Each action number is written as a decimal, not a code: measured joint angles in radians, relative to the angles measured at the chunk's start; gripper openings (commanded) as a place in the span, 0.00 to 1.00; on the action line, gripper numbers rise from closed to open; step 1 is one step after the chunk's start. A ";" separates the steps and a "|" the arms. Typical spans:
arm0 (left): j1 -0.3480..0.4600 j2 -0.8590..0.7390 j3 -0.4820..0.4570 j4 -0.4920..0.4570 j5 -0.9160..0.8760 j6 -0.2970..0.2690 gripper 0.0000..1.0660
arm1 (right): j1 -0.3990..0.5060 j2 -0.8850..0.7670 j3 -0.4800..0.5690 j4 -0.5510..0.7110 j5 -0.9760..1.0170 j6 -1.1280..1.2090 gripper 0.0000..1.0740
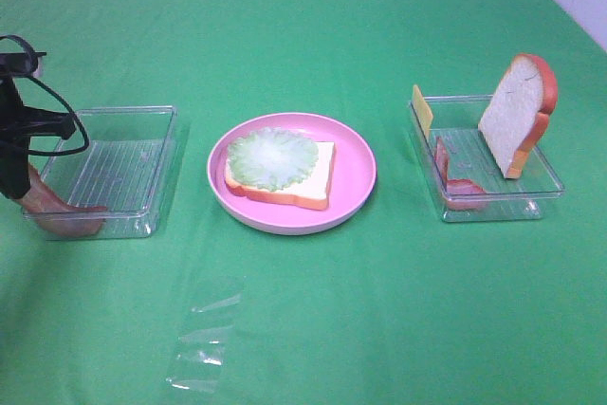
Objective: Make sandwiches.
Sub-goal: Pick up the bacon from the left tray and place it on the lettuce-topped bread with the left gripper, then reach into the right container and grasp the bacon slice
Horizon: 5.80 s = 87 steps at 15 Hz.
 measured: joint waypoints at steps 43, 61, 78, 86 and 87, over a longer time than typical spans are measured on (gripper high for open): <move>-0.489 0.264 -0.514 -0.033 -0.083 -0.010 0.00 | 0.000 0.000 0.000 0.000 0.000 0.000 0.91; -0.446 0.261 -0.790 0.074 0.079 -0.062 0.94 | 0.000 0.000 0.000 0.000 0.000 0.000 0.91; 0.000 0.042 -0.526 0.065 0.084 -0.021 0.94 | 0.000 0.000 0.000 0.000 0.000 0.000 0.91; 0.000 -0.642 0.227 0.060 0.015 -0.006 0.94 | 0.000 0.000 0.000 0.000 0.000 0.000 0.91; 0.000 -0.892 0.408 0.054 -0.003 -0.006 0.94 | 0.000 0.000 0.000 0.000 0.000 0.000 0.91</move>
